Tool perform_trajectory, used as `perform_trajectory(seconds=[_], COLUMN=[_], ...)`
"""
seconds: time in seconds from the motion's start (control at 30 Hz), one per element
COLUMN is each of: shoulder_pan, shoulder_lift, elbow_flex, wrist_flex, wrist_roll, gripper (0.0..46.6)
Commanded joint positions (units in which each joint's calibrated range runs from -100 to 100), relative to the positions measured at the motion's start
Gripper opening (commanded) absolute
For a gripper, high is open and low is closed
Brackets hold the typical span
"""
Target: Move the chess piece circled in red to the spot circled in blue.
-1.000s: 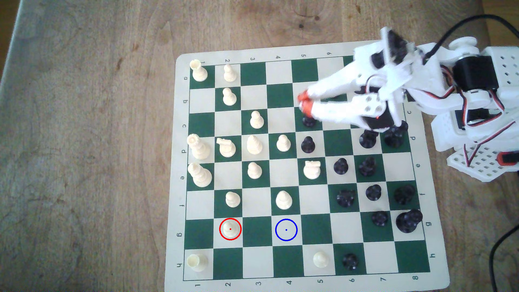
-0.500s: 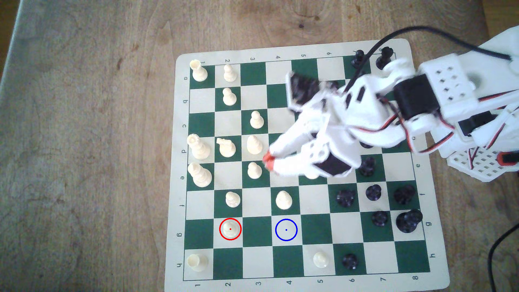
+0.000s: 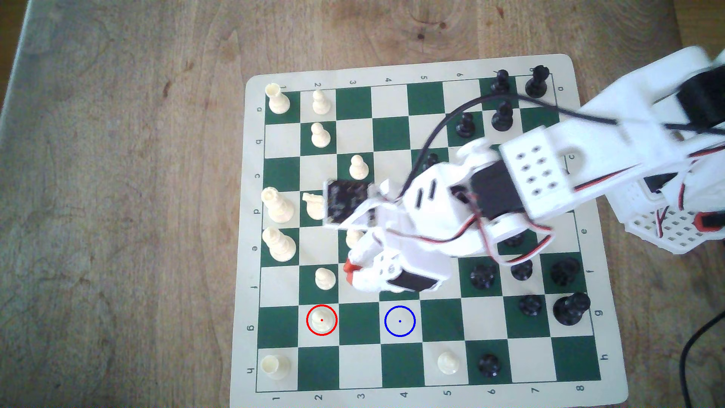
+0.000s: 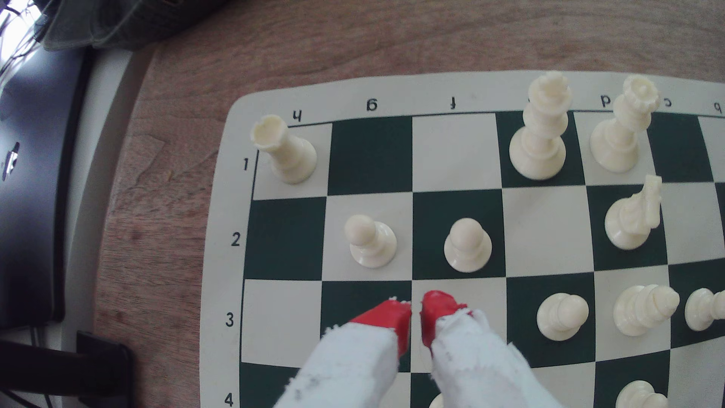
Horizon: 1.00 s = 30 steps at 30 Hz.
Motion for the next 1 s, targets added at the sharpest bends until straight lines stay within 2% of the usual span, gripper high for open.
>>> perform_trajectory(seconds=[0.0,0.1,0.23,0.33,0.53,0.6,0.73,0.97], shoulder_pan=[-0.3,-1.3,-1.4,-1.4,-1.5,-1.6,-1.6,-1.2], shoulder_lift=[1.0,3.9,6.2,7.6,13.0,15.4,18.0,20.6], elbow_flex=[-7.8,-11.1,-13.8,-14.9,-21.0,-24.5,-26.3,-28.7], wrist_flex=[0.7,1.5,1.5,1.5,2.7,4.8,5.0,5.0], wrist_roll=[-0.6,-1.7,-1.8,-1.8,-1.5,-1.4,-1.2,-1.2], gripper=[3.9,7.6,10.5,10.3,13.1,11.6,11.7,15.1])
